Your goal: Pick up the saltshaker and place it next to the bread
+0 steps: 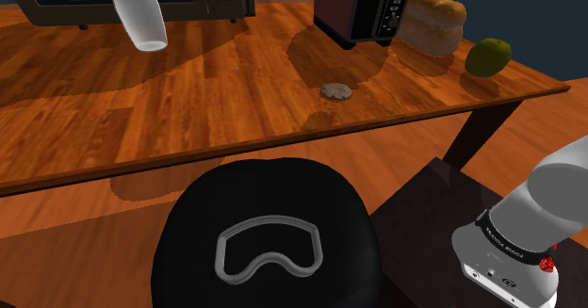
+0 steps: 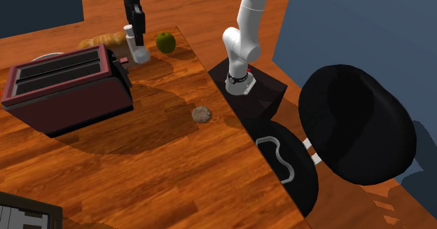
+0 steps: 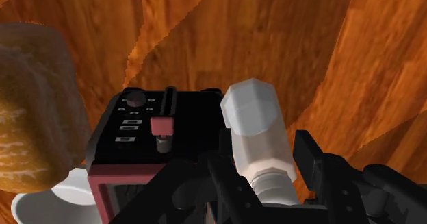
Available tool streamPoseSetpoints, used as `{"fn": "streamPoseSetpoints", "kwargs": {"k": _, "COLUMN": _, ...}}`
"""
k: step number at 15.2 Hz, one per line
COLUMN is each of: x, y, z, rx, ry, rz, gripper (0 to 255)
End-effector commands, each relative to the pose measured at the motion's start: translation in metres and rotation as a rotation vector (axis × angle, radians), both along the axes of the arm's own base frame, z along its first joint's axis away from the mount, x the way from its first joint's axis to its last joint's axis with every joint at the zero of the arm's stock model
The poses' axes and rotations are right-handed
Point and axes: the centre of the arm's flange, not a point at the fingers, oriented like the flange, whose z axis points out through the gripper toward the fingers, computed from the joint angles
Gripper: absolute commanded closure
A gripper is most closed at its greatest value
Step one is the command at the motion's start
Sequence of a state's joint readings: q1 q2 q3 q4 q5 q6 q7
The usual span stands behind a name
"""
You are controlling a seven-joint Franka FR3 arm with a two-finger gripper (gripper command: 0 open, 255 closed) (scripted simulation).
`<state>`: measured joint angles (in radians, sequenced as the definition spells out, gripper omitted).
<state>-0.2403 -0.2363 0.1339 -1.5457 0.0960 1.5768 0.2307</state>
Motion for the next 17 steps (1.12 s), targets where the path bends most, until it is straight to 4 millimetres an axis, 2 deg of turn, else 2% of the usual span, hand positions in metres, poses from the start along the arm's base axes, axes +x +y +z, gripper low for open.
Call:
{"fn": "streamPoseSetpoints", "kwargs": {"k": 1, "x": -0.001, "y": -0.028, "z": -0.001, "rx": 0.000, "ry": 0.000, "rz": 0.002, "gripper": 255}}
{"fn": "streamPoseSetpoints", "kwargs": {"k": 14, "x": -0.006, "y": -0.200, "z": -0.001, "rx": 0.000, "ry": 0.000, "rz": 0.002, "gripper": 255}}
{"fn": "streamPoseSetpoints", "kwargs": {"k": 17, "x": -0.006, "y": -0.200, "z": -0.016, "rx": 0.000, "ry": 0.000, "rz": 0.002, "gripper": 255}}
